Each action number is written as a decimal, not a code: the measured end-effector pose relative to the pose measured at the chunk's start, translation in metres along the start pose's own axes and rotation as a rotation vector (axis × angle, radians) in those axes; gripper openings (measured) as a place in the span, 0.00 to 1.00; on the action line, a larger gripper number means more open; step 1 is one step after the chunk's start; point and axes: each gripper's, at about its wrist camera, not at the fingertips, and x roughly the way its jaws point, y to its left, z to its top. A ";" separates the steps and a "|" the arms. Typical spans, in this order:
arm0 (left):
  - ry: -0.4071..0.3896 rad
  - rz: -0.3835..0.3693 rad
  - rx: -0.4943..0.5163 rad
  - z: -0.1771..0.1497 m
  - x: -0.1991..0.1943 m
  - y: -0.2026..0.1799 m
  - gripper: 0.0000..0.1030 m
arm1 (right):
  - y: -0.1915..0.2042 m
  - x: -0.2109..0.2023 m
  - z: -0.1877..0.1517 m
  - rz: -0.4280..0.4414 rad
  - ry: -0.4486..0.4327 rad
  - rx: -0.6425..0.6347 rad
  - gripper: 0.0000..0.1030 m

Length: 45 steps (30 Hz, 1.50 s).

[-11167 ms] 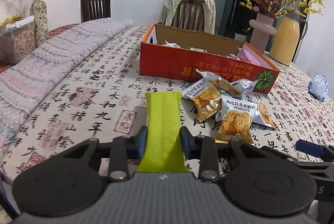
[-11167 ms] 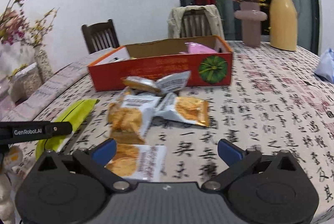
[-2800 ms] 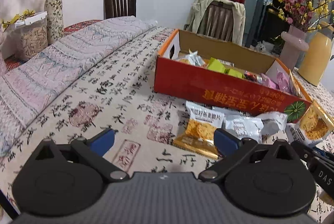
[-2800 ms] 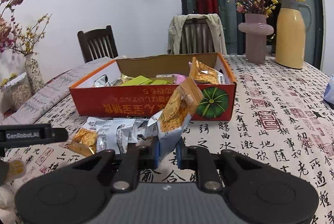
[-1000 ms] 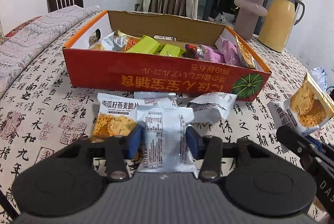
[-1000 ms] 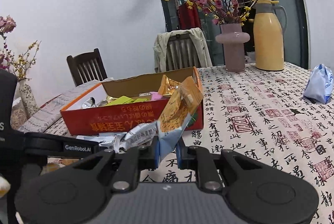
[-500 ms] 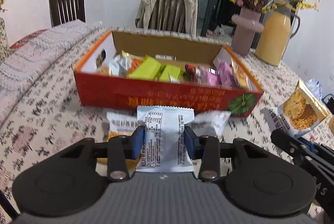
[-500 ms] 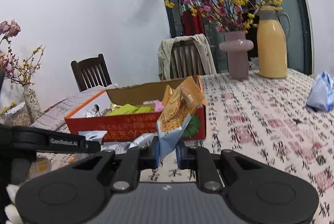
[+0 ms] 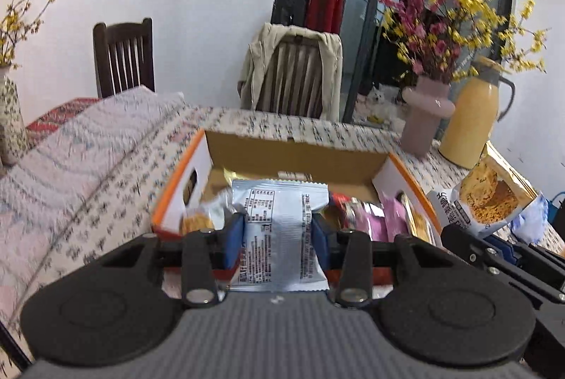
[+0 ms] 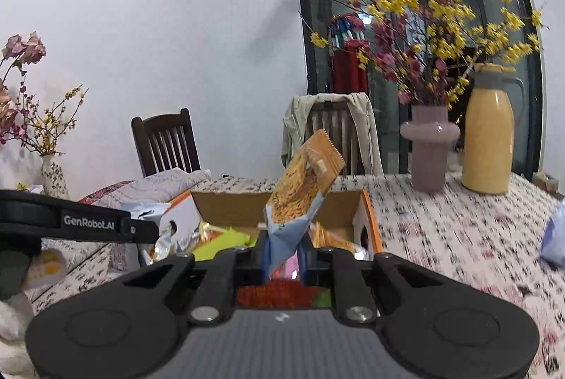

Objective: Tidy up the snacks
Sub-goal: 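Carry both packets over the box and open both tools to drop them, then withdraw both open tools from the box toward the remaining packets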

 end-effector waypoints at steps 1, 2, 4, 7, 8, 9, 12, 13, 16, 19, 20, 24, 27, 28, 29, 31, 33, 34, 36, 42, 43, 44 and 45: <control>-0.005 0.004 -0.002 0.004 0.002 0.001 0.41 | 0.001 0.006 0.004 0.000 0.002 -0.005 0.15; -0.012 0.008 -0.004 0.008 0.005 0.002 0.41 | 0.002 0.012 0.008 -0.001 0.006 -0.007 0.15; -0.024 0.019 -0.007 0.016 0.011 0.004 0.41 | 0.004 0.025 0.014 0.002 0.019 -0.010 0.15; -0.034 0.038 -0.016 0.027 0.022 0.008 0.41 | 0.011 0.045 0.021 0.002 0.041 -0.026 0.15; -0.036 0.046 -0.019 0.030 0.027 0.009 0.41 | 0.013 0.051 0.023 0.001 0.048 -0.032 0.15; -0.036 0.055 -0.020 0.033 0.033 0.011 0.41 | 0.016 0.058 0.024 -0.001 0.055 -0.040 0.14; -0.030 0.073 -0.024 0.035 0.051 0.015 0.41 | 0.020 0.079 0.024 -0.013 0.068 -0.044 0.15; -0.028 0.079 -0.024 0.033 0.058 0.017 0.41 | 0.020 0.085 0.022 -0.019 0.070 -0.038 0.15; -0.001 0.088 -0.040 0.025 0.077 0.025 0.41 | 0.020 0.097 0.011 -0.041 0.053 -0.039 0.15; -0.007 0.108 -0.046 0.017 0.091 0.031 0.41 | 0.020 0.105 0.003 -0.033 0.082 -0.049 0.15; -0.003 0.109 -0.043 0.016 0.093 0.032 0.41 | 0.018 0.107 0.002 -0.032 0.091 -0.045 0.15; -0.002 0.093 -0.068 0.014 0.092 0.039 0.50 | 0.013 0.114 -0.002 -0.041 0.129 -0.022 0.31; -0.039 0.111 -0.092 0.013 0.082 0.041 0.94 | 0.009 0.108 -0.002 -0.048 0.109 0.009 0.96; -0.059 0.125 -0.100 0.013 0.078 0.041 1.00 | 0.008 0.103 -0.002 -0.059 0.082 0.016 1.00; -0.081 0.132 -0.106 0.014 0.073 0.042 1.00 | 0.006 0.100 -0.001 -0.058 0.067 0.023 1.00; -0.097 0.130 -0.117 0.015 0.068 0.043 1.00 | 0.002 0.098 0.000 -0.049 0.057 0.046 1.00; -0.102 0.138 -0.121 0.015 0.066 0.043 1.00 | -0.001 0.097 -0.001 -0.052 0.056 0.064 1.00; -0.099 0.144 -0.121 0.015 0.068 0.042 1.00 | -0.003 0.098 0.000 -0.054 0.055 0.071 1.00; -0.088 0.163 -0.118 0.015 0.073 0.043 1.00 | -0.005 0.099 0.000 -0.060 0.051 0.083 1.00; -0.004 0.201 -0.137 0.011 0.089 0.052 1.00 | -0.007 0.099 -0.001 -0.081 0.040 0.091 1.00; 0.000 0.205 -0.143 0.011 0.089 0.053 1.00 | -0.007 0.099 -0.001 -0.083 0.041 0.091 1.00; 0.001 0.205 -0.147 0.011 0.088 0.055 1.00 | -0.007 0.100 -0.002 -0.087 0.043 0.090 1.00; 0.001 0.202 -0.151 0.011 0.087 0.056 1.00 | -0.007 0.101 -0.002 -0.091 0.045 0.089 1.00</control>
